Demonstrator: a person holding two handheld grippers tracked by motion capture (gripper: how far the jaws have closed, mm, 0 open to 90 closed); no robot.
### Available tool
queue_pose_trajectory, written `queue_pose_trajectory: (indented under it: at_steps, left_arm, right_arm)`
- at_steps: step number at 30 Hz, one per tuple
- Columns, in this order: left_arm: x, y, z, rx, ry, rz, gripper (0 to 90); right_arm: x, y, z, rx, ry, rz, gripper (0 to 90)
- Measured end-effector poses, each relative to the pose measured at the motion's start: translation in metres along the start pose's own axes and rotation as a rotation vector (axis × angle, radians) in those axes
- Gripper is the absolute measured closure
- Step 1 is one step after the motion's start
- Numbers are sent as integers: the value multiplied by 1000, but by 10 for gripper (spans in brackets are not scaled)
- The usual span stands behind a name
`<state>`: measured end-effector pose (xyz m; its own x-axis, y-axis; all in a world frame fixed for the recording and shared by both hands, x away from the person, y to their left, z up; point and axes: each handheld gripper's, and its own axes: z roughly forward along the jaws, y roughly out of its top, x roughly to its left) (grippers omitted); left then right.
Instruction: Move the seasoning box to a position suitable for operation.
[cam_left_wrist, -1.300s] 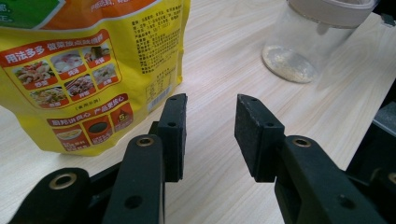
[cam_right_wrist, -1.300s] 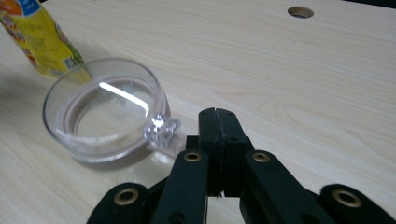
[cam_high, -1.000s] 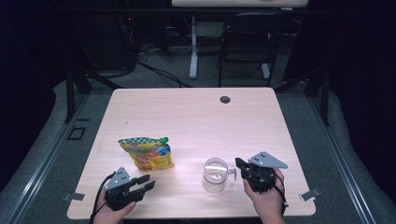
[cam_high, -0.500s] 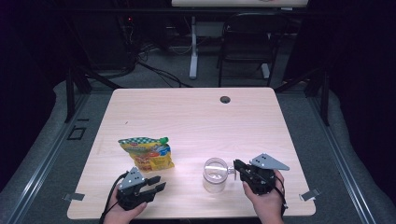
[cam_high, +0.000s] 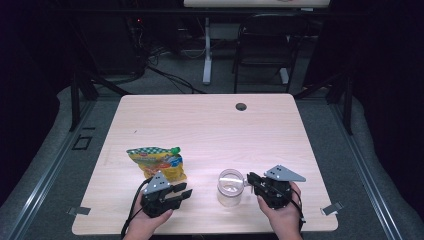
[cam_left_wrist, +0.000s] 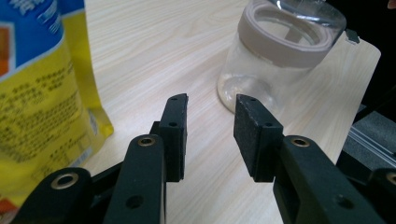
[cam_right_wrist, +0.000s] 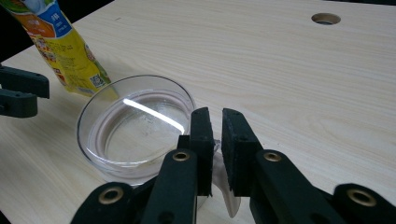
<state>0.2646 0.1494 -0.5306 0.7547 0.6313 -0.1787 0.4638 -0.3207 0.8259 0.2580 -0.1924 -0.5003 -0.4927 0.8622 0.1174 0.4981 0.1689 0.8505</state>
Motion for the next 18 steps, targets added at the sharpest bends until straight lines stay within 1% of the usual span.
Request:
queue_pose_trajectory:
  at_steps: [1,3,4,6,9,10,11,13,14,16,17,18]
  left_arm:
    - [0,1,1,2,-1,8,652]
    - [-3,5,4,-7,-5,14,654]
    - [-4,7,5,-14,-8,23,657]
    - [-7,10,9,-21,-16,33,673]
    - [-11,14,13,-19,-21,41,701]
    - [-12,15,14,-9,-16,42,702]
    - [-13,15,16,-9,-19,45,707]
    - [-16,17,18,5,-21,50,715]
    - [-17,17,20,6,-27,45,715]
    - [-21,18,23,12,-44,53,721]
    - [-21,19,23,24,-43,58,735]
    - [-24,20,26,35,-54,68,748]
  right_arm:
    - [0,0,0,0,0,0,829]
    - [-1,0,0,0,4,0,830]
    - [-1,-1,0,0,5,1,830]
    - [-1,-1,0,-1,6,-2,834]
    - [-1,-1,-1,-2,4,-9,834]
    - [-1,-2,-1,-3,7,-6,835]
    - [-1,-2,-1,-3,7,-6,834]
    - [0,-2,0,-11,6,-1,835]
    - [0,-2,0,-11,6,-1,835]
    - [-1,-3,-1,-12,5,1,836]
    - [-1,-3,-1,-13,5,0,836]
    - [0,-3,-1,-15,4,-1,836]
